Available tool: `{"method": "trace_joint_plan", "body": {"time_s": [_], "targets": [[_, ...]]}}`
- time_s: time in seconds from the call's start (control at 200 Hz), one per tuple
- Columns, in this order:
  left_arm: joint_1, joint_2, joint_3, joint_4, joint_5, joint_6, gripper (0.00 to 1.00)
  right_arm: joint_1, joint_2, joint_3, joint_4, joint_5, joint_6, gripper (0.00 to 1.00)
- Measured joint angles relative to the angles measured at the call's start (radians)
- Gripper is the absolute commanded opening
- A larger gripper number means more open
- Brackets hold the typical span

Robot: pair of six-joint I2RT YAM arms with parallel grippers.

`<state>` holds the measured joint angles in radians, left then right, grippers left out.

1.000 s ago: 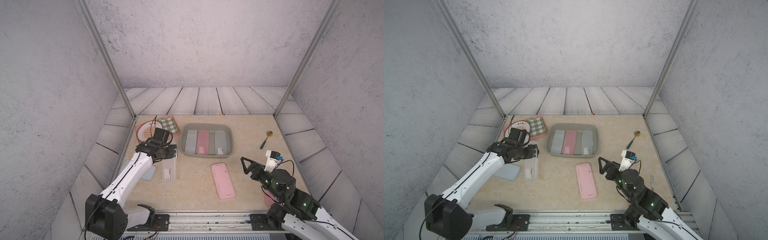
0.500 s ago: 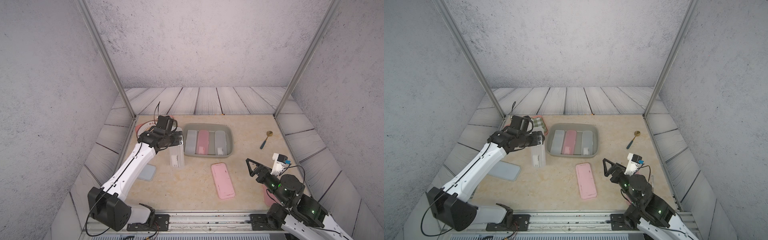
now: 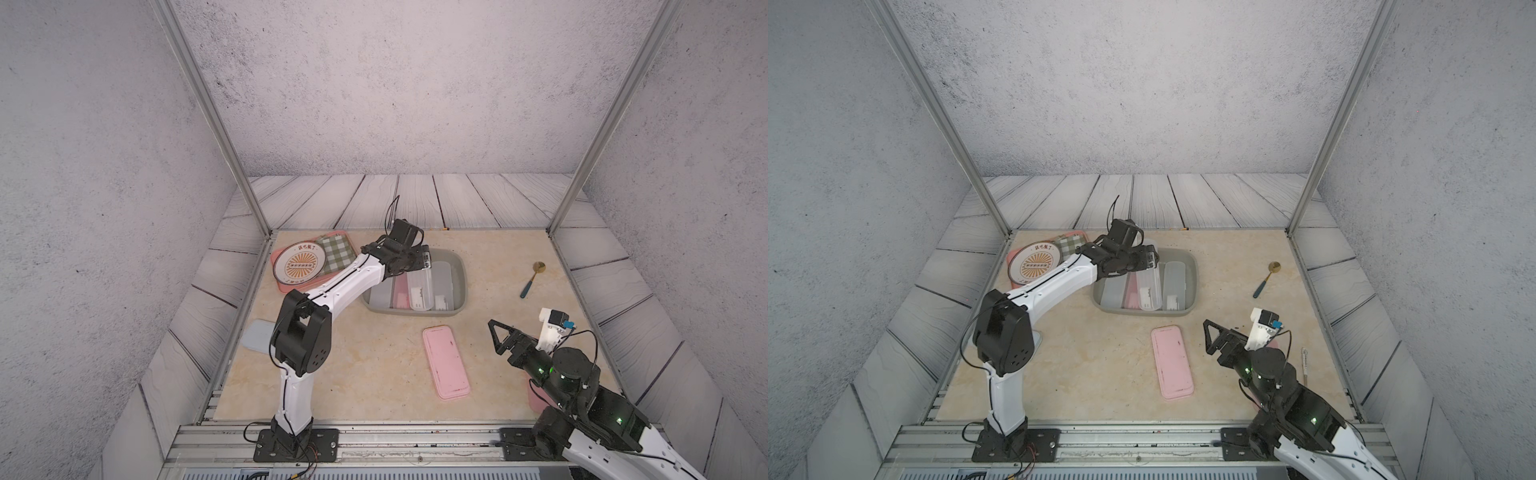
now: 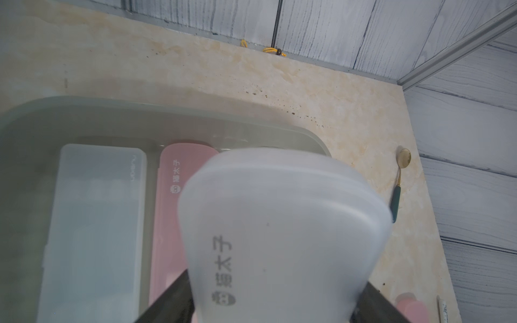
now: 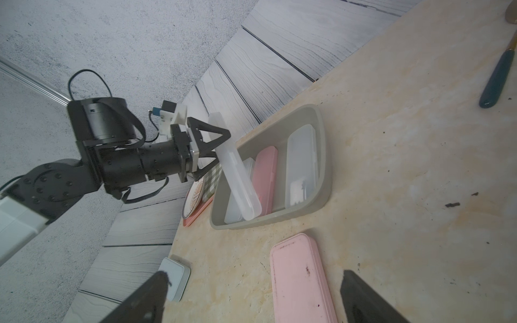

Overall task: Put the pencil case into the storage box
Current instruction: Place the pencil case at the storage box.

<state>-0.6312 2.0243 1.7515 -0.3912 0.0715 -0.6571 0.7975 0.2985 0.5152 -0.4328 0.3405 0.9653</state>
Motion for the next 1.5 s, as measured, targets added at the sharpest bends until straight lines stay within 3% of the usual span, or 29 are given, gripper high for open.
{"method": "trace_joint_plan", "body": {"time_s": [0.46, 0.951, 1.106, 1.341, 1.381, 1.406, 1.501], "targets": [[0.001, 0.232, 0.082, 0.183, 0.027, 0.022, 0.29, 0.0, 0.013, 0.0, 0.003, 0.009, 0.006, 0.98], [0.001, 0.279, 0.176, 0.075, -0.081, 0.146, 0.31, 0.0, 0.049, -0.03, 0.039, 0.011, 0.007, 0.99], [0.0, 0.305, 0.204, 0.037, -0.095, 0.153, 0.42, 0.0, 0.084, -0.03, 0.04, 0.011, 0.006, 0.99], [-0.009, 0.386, 0.282, -0.014, -0.113, 0.137, 0.68, 0.0, 0.118, -0.023, 0.037, 0.01, -0.001, 0.99], [-0.011, 0.387, 0.282, -0.022, -0.115, 0.134, 0.8, 0.0, 0.117, -0.019, 0.037, 0.01, -0.002, 0.99], [-0.011, 0.387, 0.282, -0.024, -0.117, 0.133, 0.98, 0.0, 0.117, -0.017, 0.037, 0.01, -0.003, 0.99], [-0.013, 0.385, 0.282, -0.025, -0.121, 0.124, 1.0, 0.0, 0.117, -0.016, 0.032, 0.011, -0.008, 0.99]]}}
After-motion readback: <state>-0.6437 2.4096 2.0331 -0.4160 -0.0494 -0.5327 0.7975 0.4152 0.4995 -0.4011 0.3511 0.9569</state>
